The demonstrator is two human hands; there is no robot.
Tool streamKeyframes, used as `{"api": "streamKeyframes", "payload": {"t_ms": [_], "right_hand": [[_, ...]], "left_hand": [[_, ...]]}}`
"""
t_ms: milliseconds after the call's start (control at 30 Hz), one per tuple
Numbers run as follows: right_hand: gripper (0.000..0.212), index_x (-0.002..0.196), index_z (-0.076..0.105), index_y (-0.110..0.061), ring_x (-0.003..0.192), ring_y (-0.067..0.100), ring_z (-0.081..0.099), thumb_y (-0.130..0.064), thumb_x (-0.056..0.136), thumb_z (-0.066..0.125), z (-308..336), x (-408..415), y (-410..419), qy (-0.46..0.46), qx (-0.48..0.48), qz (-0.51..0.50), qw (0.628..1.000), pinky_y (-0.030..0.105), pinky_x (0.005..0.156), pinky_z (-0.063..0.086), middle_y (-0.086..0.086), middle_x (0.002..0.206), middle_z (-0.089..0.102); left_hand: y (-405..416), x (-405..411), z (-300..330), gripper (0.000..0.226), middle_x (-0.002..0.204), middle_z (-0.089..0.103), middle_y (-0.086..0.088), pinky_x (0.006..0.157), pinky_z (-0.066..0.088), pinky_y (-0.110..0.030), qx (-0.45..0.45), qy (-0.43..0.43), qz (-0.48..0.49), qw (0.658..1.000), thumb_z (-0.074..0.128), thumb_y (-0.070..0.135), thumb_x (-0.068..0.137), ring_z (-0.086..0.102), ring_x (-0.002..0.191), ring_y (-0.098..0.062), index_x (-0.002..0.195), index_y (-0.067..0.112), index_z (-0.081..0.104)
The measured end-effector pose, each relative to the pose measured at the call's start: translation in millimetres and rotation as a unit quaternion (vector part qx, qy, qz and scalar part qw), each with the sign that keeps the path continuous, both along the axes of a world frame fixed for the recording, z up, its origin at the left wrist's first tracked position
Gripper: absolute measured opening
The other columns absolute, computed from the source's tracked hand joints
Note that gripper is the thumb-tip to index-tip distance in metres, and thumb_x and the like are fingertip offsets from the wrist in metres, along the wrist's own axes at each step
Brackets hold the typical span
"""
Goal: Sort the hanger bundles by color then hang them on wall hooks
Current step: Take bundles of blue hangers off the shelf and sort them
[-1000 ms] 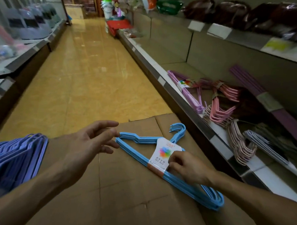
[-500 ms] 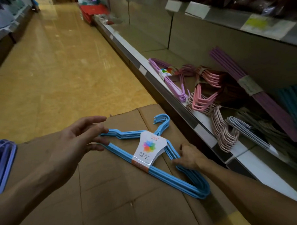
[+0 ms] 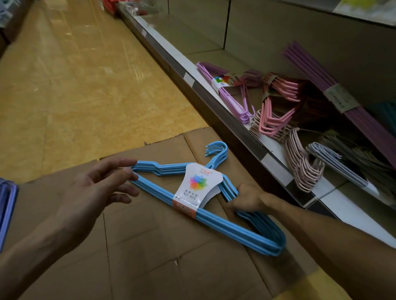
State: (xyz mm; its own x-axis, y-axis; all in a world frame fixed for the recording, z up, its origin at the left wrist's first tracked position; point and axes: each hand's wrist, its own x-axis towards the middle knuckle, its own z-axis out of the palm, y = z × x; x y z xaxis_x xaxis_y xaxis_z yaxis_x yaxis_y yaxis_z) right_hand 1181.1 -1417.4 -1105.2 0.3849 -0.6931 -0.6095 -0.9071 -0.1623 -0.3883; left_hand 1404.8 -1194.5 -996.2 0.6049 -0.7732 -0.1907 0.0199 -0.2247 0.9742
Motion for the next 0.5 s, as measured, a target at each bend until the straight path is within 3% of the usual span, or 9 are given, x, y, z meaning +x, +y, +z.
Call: {"api": "streamKeyframes", "payload": {"t_ms": [100, 233, 300, 367, 500], "right_hand": [[0.014, 0.084, 0.064, -0.01, 0.073, 0.023, 0.067, -0.016, 0.073, 0.069, 12, -1, -1, -0.027, 0.063, -0.026, 0.997, 0.035, 0.07, 0.058, 0.009, 0.081, 0.068], [0.004, 0.088, 0.059, 0.0, 0.066, 0.028, 0.065, -0.001, 0.085, 0.057, 16, -1, 12, -0.075, 0.162, -0.053, 0.983, 0.043, 0.069, 0.058, 0.018, 0.077, 0.064], [0.01, 0.082, 0.058, -0.003, 0.054, 0.019, 0.06, -0.004, 0.092, 0.054, 17, 3, 21, -0.093, 0.146, -0.05, 0.984, 0.034, 0.055, 0.055, 0.012, 0.067, 0.062], [0.016, 0.078, 0.055, -0.007, 0.045, 0.015, 0.051, -0.007, 0.094, 0.053, 25, 9, 31, -0.109, 0.101, -0.039, 0.988, 0.026, 0.043, 0.043, 0.007, 0.059, 0.055], [0.01, 0.077, 0.054, -0.011, 0.052, 0.017, 0.051, -0.012, 0.087, 0.054, 42, 18, 44, -0.116, -0.004, 0.016, 0.993, 0.024, 0.043, 0.041, 0.006, 0.065, 0.054]], "left_hand": [[6, 3, 2, 0.021, 0.091, 0.073, -0.004, 0.07, 0.057, -0.034, 0.011, -0.01, -0.004, 1.0, 0.059, 0.012, 0.093, 0.07, 0.075, -0.021, 0.109, 0.02, 0.071], [11, 2, 11, 0.02, 0.092, 0.073, -0.006, 0.074, 0.055, -0.039, 0.015, -0.023, -0.014, 1.0, 0.059, 0.013, 0.094, 0.07, 0.074, -0.02, 0.108, 0.019, 0.071], [12, 1, 16, 0.019, 0.09, 0.073, -0.006, 0.074, 0.055, -0.038, 0.02, -0.033, -0.016, 0.999, 0.059, 0.014, 0.094, 0.07, 0.073, -0.018, 0.107, 0.02, 0.071], [11, -1, 22, 0.018, 0.093, 0.072, -0.008, 0.072, 0.055, -0.037, 0.022, -0.047, -0.016, 0.999, 0.059, 0.013, 0.095, 0.069, 0.075, -0.018, 0.108, 0.018, 0.071], [11, -2, 32, 0.018, 0.1, 0.071, -0.009, 0.073, 0.054, -0.037, 0.026, -0.077, -0.017, 0.997, 0.06, 0.016, 0.095, 0.069, 0.081, -0.021, 0.111, 0.016, 0.07]]}}
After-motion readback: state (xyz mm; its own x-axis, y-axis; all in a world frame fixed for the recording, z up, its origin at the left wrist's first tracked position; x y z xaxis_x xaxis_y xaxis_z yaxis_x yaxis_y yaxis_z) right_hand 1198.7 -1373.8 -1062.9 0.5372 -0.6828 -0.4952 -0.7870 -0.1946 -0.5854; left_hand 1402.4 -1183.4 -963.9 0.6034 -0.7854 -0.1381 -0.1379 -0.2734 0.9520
